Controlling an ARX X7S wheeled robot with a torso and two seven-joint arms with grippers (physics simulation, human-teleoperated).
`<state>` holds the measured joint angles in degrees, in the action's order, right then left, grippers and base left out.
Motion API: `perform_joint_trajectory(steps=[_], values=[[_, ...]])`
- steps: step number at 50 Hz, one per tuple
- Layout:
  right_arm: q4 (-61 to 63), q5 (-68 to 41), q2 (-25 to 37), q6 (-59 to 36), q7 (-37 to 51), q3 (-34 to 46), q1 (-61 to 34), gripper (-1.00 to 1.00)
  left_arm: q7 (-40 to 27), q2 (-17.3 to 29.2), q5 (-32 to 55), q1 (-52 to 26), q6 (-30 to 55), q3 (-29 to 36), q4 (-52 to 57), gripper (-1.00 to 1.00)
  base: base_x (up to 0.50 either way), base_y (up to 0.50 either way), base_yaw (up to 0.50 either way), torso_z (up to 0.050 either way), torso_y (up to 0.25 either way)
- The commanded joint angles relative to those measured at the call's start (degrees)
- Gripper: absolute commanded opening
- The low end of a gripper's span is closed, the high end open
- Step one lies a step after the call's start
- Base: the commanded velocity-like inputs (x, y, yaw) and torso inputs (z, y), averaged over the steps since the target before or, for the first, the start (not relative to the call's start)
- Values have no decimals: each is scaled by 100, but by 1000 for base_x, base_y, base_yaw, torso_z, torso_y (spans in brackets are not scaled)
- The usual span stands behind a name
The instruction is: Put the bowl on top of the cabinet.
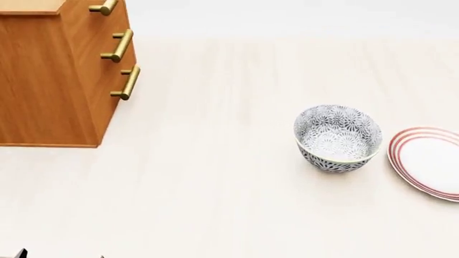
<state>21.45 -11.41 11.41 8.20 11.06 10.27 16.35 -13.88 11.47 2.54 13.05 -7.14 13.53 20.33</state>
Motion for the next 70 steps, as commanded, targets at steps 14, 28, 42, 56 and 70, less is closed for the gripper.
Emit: perform_joint_trajectory(steps=[14,28,42,56,70], values=[[105,-223,28,-242,-45,-86,-29,100,-12,-24,-54,-11,55,-25,30,100,0,0,0,0,0],[85,-214,85,-107,-48,-26,8,100,-69,23,-48,-16,31,22,15,100,277,0,0,0,0],[82,-221,131,-60,-18,23,21,100,-117,66,-21,-27,20,61,9,100,371,0,0,0,0],[76,-234,173,-58,8,83,2,100,-141,105,27,-74,39,97,-20,100,371,0,0,0,0],[78,-253,204,-51,55,111,-9,100,-183,157,45,-61,24,132,17,100,373,0,0,0,0]])
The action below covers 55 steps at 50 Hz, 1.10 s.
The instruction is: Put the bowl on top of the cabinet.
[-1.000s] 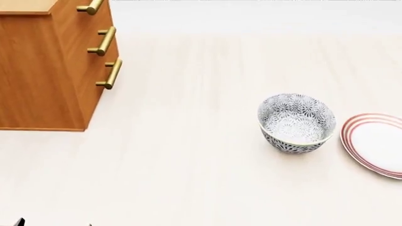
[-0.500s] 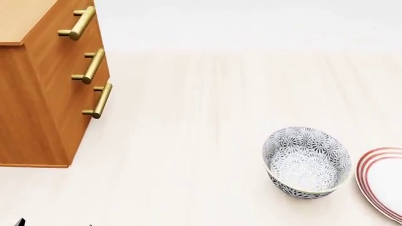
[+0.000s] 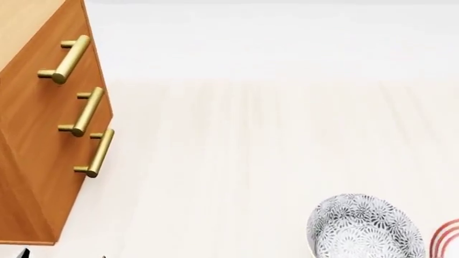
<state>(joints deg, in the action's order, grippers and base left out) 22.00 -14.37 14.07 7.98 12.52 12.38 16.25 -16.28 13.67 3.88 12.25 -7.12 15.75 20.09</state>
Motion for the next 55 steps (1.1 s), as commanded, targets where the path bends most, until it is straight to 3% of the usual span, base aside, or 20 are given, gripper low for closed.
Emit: perform_joint_trajectory(steps=[1,12,36,42,55], values=[[27,42,-58,-27,-88,-97,4,100,55,-60,-88,16,22,-87,38,100,375,0,0,0,0],[41,-26,-55,-95,3,-108,-16,100,20,-35,-87,8,7,-50,25,100,345,0,0,0,0],[446,-57,-42,258,280,-264,353,100,-167,-39,-134,-7,256,-4,130,100,0,0,0,0,0],[689,-226,-142,-52,677,-452,387,100,-184,-31,-115,-48,332,30,129,100,0,0,0,0,0],[965,-1542,-204,-124,1015,-1051,446,100,-154,-2,136,-181,821,85,228,100,0,0,0,0,0]])
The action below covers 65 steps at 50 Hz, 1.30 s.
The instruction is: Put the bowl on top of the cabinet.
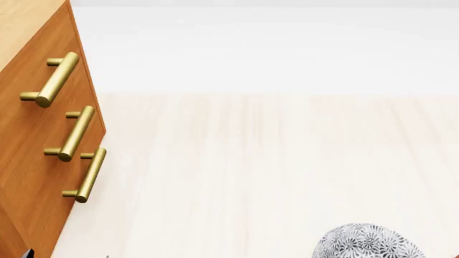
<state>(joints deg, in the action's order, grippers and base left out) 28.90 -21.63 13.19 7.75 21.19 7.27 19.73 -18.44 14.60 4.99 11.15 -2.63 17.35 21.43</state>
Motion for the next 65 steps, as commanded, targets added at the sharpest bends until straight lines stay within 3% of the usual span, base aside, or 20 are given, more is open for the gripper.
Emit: perform_joint_trajectory(steps=[1,17,21,35,65], values=[[281,-838,-111,-105,148,-537,102,100,47,-97,34,-73,390,-77,104,100,0,0,0,0,0],[280,-2183,64,95,-63,-892,296,100,165,29,396,-90,736,3,306,100,0,0,0,0,0],[269,-2120,-18,241,2,-990,377,100,546,118,1019,-130,813,-35,293,100,0,0,0,0,0],[208,-2063,-181,472,234,-1168,418,100,261,129,591,-109,719,12,288,100,0,0,0,0,0],[-42,-3232,-147,612,370,-1469,366,100,119,154,632,-217,850,35,217,100,0,0,0,0,0]])
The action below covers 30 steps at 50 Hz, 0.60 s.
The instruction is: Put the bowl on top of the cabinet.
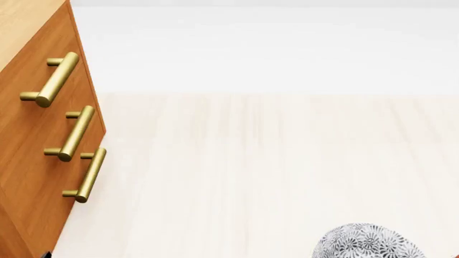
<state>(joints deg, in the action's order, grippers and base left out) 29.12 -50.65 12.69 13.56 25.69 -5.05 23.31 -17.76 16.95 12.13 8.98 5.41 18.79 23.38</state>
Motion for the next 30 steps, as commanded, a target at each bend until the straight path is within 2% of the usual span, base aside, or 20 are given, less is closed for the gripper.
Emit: perform_joint_trajectory(steps=[1,23,30], values=[[-66,-349,-90,30,-66,-249,16,100,46,-79,-82,1,42,-106,21,100,0,0,0,0,0],[-190,-916,-42,125,-89,-372,63,100,-11,-49,-41,10,1,-79,8,100,0,0,0,0,0],[-300,-1111,140,-157,124,-293,-74,100,-28,-37,-21,16,-26,-81,4,100,0,0,0,0,0]])
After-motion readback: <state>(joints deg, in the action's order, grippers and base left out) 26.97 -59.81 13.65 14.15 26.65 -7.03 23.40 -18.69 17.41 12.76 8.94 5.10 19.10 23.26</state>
